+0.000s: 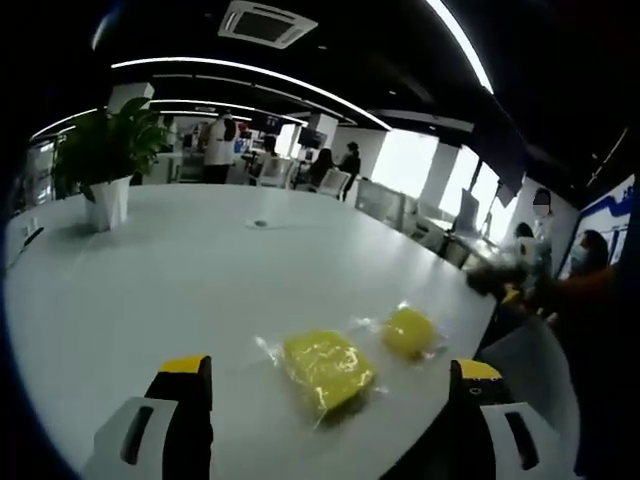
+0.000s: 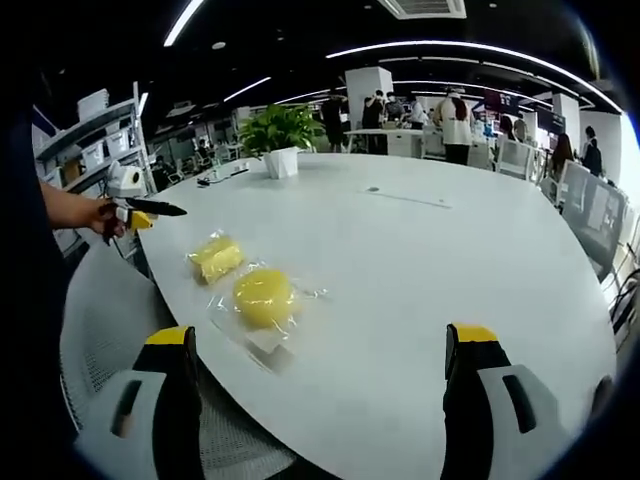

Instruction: Compare the silicone blocks by pressing each to a similar depth, holding the contact briefly, and releasing to observe deformation and rebound differences across the visible hardness samples.

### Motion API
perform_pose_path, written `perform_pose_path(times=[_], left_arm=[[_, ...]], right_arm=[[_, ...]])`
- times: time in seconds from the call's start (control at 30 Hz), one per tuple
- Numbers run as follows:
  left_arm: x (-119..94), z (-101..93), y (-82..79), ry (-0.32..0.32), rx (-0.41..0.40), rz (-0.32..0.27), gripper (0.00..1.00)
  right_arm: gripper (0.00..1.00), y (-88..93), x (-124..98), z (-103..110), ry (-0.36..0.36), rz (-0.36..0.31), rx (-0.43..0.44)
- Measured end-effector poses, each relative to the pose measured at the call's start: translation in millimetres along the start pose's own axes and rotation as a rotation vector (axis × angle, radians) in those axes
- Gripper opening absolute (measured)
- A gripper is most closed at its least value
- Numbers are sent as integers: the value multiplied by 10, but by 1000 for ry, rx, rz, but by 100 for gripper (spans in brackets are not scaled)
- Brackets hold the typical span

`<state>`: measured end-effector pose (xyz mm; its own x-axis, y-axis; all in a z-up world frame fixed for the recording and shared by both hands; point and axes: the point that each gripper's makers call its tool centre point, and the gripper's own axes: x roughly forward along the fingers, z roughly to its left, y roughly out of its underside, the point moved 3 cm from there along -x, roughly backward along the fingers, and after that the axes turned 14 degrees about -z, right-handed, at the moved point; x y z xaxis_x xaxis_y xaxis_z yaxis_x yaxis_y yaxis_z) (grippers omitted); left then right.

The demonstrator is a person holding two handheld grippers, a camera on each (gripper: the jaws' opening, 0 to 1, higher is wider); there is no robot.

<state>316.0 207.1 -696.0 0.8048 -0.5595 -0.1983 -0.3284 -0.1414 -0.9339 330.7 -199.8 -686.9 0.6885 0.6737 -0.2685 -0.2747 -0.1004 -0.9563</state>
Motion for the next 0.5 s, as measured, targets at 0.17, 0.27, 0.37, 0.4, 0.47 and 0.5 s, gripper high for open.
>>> perform_pose_path(times=[0.17,0.27,0.37,0.4,0.47,0.5], left_arm=[[25,-137,-40,-7,-3,4,100],[89,-174,-68,-4,-19,8,100],[109,-227,-122,-1,-32,6,100],[131,-268,-164,5,-39,-4,100],[176,-303,-187,6,-44,-4,100],[195,-309,-191,6,-45,-4,100]], right_arm=[[97,-17,4,-6,-6,-6,6],[97,2,7,-11,-2,-1,11],[97,0,-5,20,-5,-7,20],[97,-1,-5,37,-8,-6,17],[97,21,13,46,-13,-2,18],[97,29,17,39,-12,0,19]])
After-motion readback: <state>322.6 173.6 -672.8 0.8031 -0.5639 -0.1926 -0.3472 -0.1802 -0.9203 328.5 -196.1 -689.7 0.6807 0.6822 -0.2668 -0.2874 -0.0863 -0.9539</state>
